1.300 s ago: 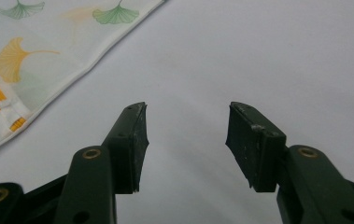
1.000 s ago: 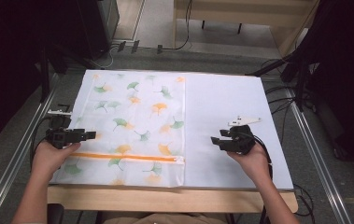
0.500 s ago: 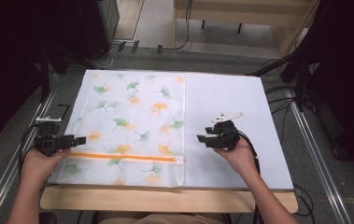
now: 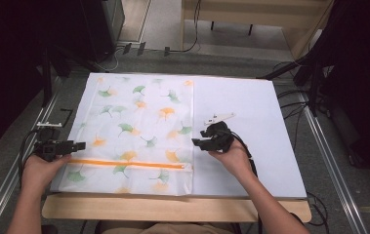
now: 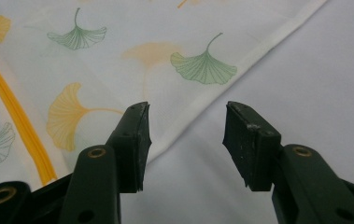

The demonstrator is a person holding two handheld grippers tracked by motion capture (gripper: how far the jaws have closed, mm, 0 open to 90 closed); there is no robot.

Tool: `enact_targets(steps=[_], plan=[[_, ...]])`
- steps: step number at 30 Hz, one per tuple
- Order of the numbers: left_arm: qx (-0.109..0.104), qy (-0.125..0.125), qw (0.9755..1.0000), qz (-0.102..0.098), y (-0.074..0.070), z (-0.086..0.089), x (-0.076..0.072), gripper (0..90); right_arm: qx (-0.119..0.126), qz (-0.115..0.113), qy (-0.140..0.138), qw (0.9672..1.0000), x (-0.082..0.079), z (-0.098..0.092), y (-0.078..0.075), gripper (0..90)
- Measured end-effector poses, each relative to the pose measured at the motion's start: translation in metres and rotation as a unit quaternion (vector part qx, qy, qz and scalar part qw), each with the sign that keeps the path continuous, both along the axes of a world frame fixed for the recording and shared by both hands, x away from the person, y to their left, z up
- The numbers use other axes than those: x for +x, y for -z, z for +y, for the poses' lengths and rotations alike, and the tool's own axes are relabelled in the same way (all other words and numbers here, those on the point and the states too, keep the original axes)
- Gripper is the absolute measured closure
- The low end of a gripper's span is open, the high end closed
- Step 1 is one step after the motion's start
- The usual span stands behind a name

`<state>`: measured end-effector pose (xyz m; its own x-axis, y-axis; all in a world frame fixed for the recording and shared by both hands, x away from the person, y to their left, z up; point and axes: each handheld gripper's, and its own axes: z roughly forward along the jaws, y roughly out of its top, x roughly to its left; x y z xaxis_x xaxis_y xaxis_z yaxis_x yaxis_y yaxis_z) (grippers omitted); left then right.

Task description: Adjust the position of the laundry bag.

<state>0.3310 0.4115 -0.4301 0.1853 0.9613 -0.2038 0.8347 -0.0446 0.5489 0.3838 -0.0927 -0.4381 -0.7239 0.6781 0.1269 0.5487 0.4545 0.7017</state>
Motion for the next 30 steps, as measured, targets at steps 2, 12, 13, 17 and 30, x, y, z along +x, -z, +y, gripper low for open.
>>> enact_targets(steps=[2,12,13,17,30], plan=[[0.005,0.001,1.0000,0.003,0.002,0.000,0.002,42.8,-0.001,0.001,-0.002,1.0000,0.003,0.005,0.002,52.0],[0.016,-0.005,0.9998,0.013,0.005,0.002,0.005,42.3,-0.021,0.017,0.007,0.9996,0.018,0.023,0.019,47.8],[0.018,-0.004,0.9998,0.012,0.006,0.002,0.005,42.4,-0.022,0.019,0.009,0.9995,0.020,0.024,0.021,47.6],[0.019,0.000,0.9998,0.008,0.006,0.001,0.004,43.5,-0.017,0.024,0.020,0.9993,0.026,0.027,0.027,46.1],[0.007,-0.001,0.9997,0.023,0.007,-0.001,0.003,74.3,-0.042,-0.006,0.020,0.9989,0.024,0.044,0.030,75.2]])
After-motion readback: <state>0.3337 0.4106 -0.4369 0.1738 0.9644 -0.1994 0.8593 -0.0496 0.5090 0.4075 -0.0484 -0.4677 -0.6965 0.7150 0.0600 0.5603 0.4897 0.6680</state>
